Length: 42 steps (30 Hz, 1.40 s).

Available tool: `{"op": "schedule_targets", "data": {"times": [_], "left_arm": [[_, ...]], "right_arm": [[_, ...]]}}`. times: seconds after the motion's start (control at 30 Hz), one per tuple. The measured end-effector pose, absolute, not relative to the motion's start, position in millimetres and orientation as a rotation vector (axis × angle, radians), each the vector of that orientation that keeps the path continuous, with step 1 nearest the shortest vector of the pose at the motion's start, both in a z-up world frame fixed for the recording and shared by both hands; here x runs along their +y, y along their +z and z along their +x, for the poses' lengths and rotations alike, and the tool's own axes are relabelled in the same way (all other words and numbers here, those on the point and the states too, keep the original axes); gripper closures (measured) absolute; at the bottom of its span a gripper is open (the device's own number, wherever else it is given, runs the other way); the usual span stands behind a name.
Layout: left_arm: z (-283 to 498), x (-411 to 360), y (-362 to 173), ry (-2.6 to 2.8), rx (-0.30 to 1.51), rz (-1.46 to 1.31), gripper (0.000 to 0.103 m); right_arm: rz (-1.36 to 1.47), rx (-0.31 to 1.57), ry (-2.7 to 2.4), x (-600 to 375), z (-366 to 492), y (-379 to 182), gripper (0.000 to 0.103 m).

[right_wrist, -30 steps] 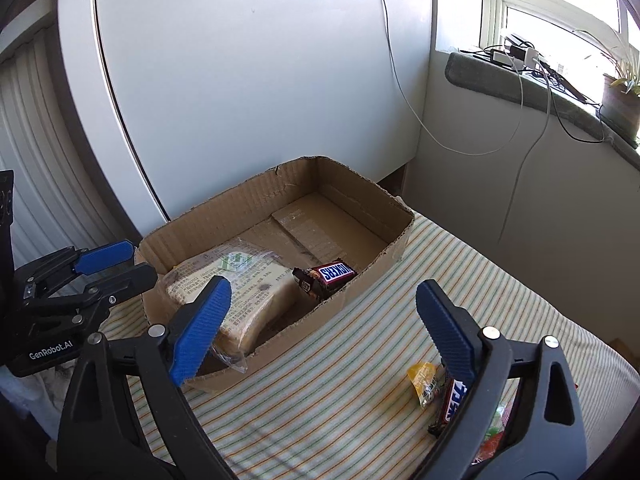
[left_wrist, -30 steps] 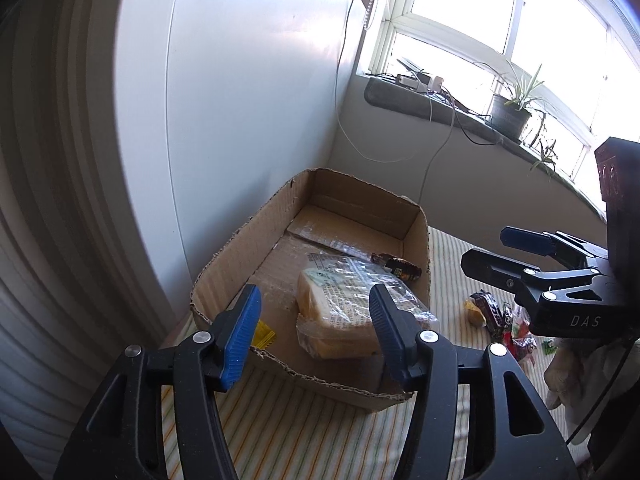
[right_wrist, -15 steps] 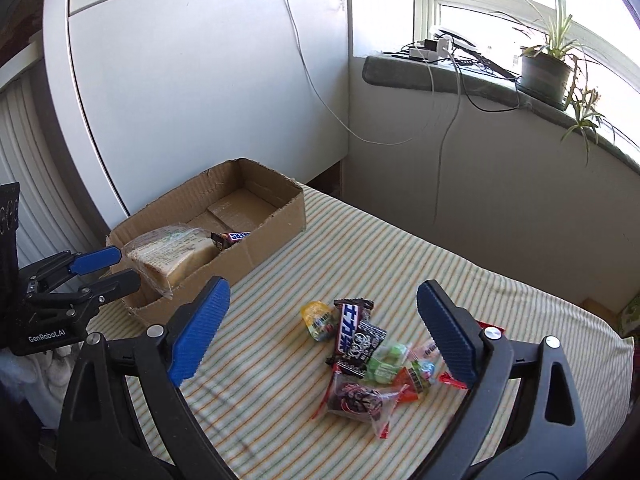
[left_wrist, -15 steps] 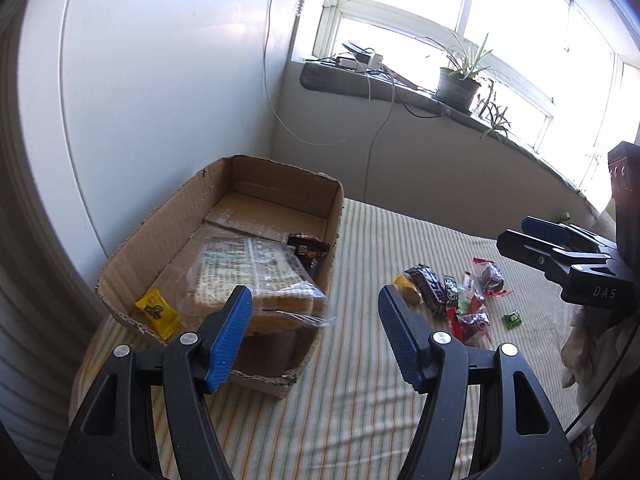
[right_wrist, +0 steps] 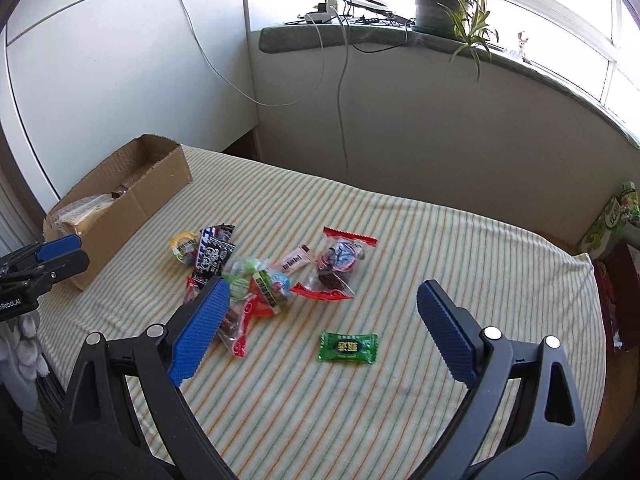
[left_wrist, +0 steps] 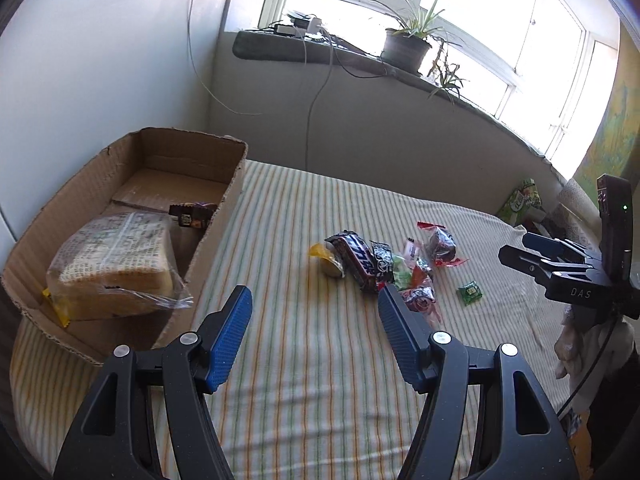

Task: Organize snacks
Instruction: 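Move the right gripper to the green candy while the left gripper approaches the red-wrapped sweet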

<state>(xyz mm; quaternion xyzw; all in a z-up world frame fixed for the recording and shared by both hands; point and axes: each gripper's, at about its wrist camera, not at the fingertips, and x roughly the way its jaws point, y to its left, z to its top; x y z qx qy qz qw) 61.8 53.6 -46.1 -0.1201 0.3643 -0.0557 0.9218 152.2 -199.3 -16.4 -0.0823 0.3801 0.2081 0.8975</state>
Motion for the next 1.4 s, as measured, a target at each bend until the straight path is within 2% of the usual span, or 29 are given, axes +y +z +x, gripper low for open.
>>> {"op": "schedule_targets", "data": {"times": [0.4,0.53,0.83,1.17,1.23,1.3,1.4], "left_arm": [[86.2,-6.5,-72.0,-0.243,0.851,-0.259,0.037],[97.1,-17.2,-78.7,-0.238,0.868,-0.277,0.032],[117.0,-34.2,-92.4,-0.215,0.916,-0.265,0.032],[124.5,-45.7,-101.2,-0.193,0.938,-0.219,0.032],[125.9,-48.8,-101.3,-0.193,0.936,-0.215,0.035],[124.3,-47.8,-101.6,-0.190,0.934,-0.208,0.039],[123.4,-46.2,-100.9,-0.198,0.932,-0.207,0.042]], "right_arm": [[-0.252,0.876,0.414,-212.0,147.7,-69.9,0.007],[-0.247,0.895,0.413,-211.1,154.1,-77.9,0.007],[-0.241,0.919,0.413,-213.0,164.2,-88.1,0.007],[-0.246,0.957,0.425,-207.2,173.4,-98.1,0.020],[-0.249,0.957,0.423,-206.2,173.3,-98.3,0.022],[-0.252,0.957,0.423,-205.8,172.5,-98.3,0.027],[-0.251,0.954,0.422,-206.5,170.5,-97.0,0.042]]}}
